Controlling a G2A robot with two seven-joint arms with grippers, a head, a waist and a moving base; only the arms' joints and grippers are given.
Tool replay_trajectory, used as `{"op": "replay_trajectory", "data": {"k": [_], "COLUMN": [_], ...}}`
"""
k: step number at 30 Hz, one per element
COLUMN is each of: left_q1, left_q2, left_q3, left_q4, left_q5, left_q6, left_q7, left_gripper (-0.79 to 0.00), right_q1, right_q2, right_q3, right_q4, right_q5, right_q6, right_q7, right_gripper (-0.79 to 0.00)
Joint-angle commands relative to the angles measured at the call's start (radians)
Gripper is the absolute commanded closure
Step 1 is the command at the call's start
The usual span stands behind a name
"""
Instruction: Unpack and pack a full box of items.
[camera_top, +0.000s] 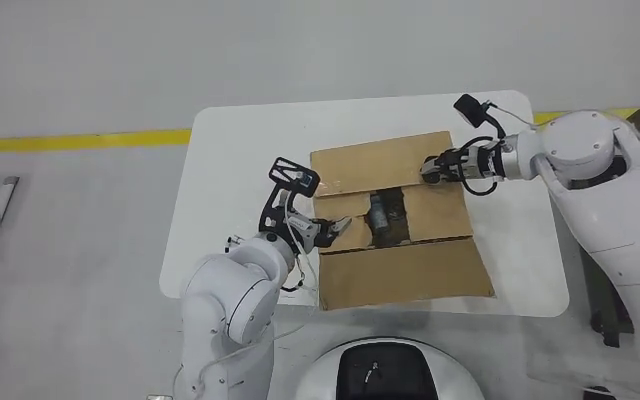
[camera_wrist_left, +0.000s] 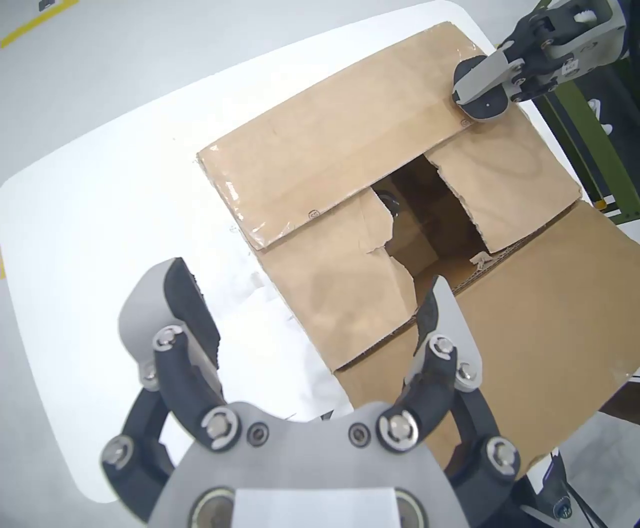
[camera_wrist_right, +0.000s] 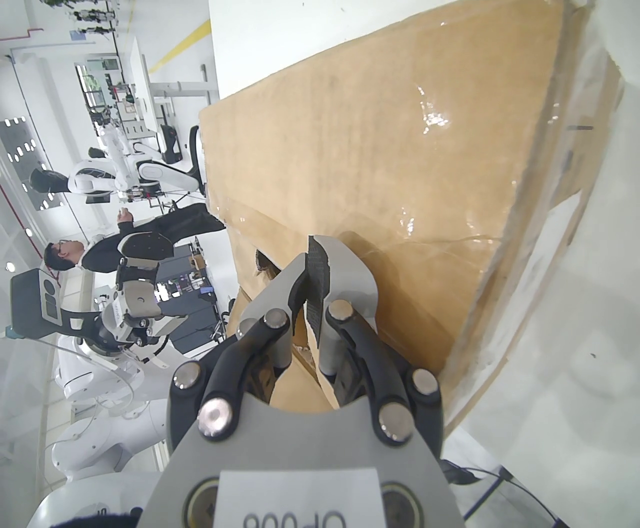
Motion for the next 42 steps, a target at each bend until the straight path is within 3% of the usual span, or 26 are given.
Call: {"op": "replay_trajectory", "data": {"k": [1,10,12,16,22,27,31,35,42], "left_q1": [0.0,0.004,0.017,0.058,0.209,0.358,0.442,0.475,0.459], "left_q2": [0.0,0.001,0.01,0.032,0.087,0.128,0.145,0.149,0.149], "left_q3": [0.0,0.003,0.009,-0.08,-0.156,-0.13,-0.121,-0.109,-0.05], "left_q4": [0.0,0.0,-0.01,-0.099,-0.182,-0.175,-0.165,-0.152,-0.153], "left_q5": [0.0,-0.001,-0.011,0.025,0.17,0.281,0.288,0.239,0.128], "left_q6": [0.001,-0.007,-0.102,-0.219,-0.323,-0.39,-0.393,-0.372,-0.278], "left_q7": [0.0,0.015,0.012,-0.029,0.075,0.142,0.144,0.157,0.204], "left_gripper": [-0.785,-0.785,-0.785,-0.785,-0.785,-0.785,-0.785,-0.785,-0.785], "right_q1": [-0.001,-0.03,-0.034,-0.048,-0.065,-0.069,-0.07,-0.073,-0.072], "right_q2": [0.001,0.011,0.013,0.017,0.023,0.027,0.03,0.032,0.035], "right_q3": [0.001,0.005,0.006,0.006,0.011,0.011,0.009,0.002,-0.007], "right_q4": [-0.002,-0.033,-0.037,-0.05,-0.064,-0.07,-0.074,-0.077,-0.08], "right_q5": [0.006,0.019,0.02,0.021,0.025,0.033,0.035,0.037,0.041], "right_q6": [0.003,0.012,0.015,0.019,0.025,0.03,0.029,0.03,0.033], "right_q7": [-0.002,-0.005,-0.005,-0.007,-0.012,-0.014,-0.014,-0.015,-0.017], "right_gripper": [0.0,0.0,0.0,0.0,0.0,0.0,0.0,0.0,0.0]}}
